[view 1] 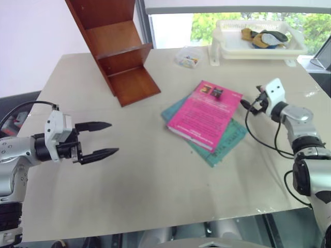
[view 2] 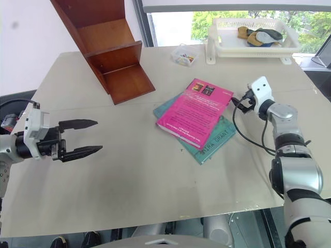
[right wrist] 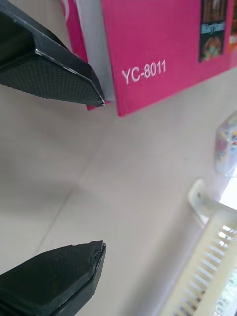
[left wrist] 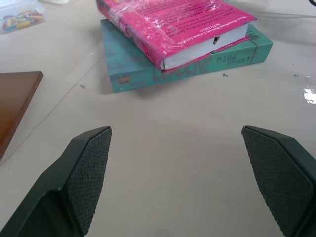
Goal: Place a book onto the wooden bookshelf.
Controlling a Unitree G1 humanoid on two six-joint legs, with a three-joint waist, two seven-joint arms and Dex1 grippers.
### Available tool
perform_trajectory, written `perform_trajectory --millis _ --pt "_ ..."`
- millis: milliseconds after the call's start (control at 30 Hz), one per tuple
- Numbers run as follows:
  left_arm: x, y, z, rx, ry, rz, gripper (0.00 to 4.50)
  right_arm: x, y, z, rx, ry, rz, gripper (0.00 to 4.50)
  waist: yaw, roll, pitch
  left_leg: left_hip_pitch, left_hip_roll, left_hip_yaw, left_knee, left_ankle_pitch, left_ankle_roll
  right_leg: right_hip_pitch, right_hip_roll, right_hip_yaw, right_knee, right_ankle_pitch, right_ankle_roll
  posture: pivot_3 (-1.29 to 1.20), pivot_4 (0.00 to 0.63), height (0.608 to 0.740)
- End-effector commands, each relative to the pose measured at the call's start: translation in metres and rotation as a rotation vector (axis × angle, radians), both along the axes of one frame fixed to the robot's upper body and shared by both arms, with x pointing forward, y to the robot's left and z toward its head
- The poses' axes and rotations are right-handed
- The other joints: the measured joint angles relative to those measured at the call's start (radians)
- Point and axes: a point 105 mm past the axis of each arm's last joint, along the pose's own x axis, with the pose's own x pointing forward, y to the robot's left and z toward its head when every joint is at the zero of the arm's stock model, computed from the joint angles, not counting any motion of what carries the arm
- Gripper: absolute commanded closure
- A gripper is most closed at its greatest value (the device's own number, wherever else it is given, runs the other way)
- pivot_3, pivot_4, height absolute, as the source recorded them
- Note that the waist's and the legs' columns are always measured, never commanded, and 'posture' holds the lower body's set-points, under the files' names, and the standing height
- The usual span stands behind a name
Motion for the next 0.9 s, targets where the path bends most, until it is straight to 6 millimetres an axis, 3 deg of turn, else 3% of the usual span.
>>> perform_trajectory --millis 33,400,900 --pt "0.002 0.001 0.012 0.016 -0.054 -0.002 0.03 0.007 0.017 0.023 -0.018 -0.078 0.031 0.05 0.000 0.000 0.000 0.000 0.000 0.000 0.000 0.000 0.000 0.000 0.000 0.000 0.000 0.000 0.000 0.00 0.150 0.740" --pt "0.003 0.000 0.013 0.020 -0.058 -0.009 0.03 0.010 0.060 0.026 -0.061 -0.111 0.157 0.05 -0.002 0.000 0.000 -0.001 0.000 0.000 0.000 0.000 0.000 -0.001 0.000 0.000 0.000 0.000 0.000 0.00 0.150 0.740" --pt "-0.001 -0.001 0.011 0.013 -0.051 0.005 0.03 0.008 0.092 0.026 -0.076 -0.125 0.260 0.05 -0.002 0.000 0.000 -0.001 0.000 0.000 0.000 0.000 0.000 -0.002 0.000 0.000 0.000 0.000 0.000 0.00 0.150 0.740"
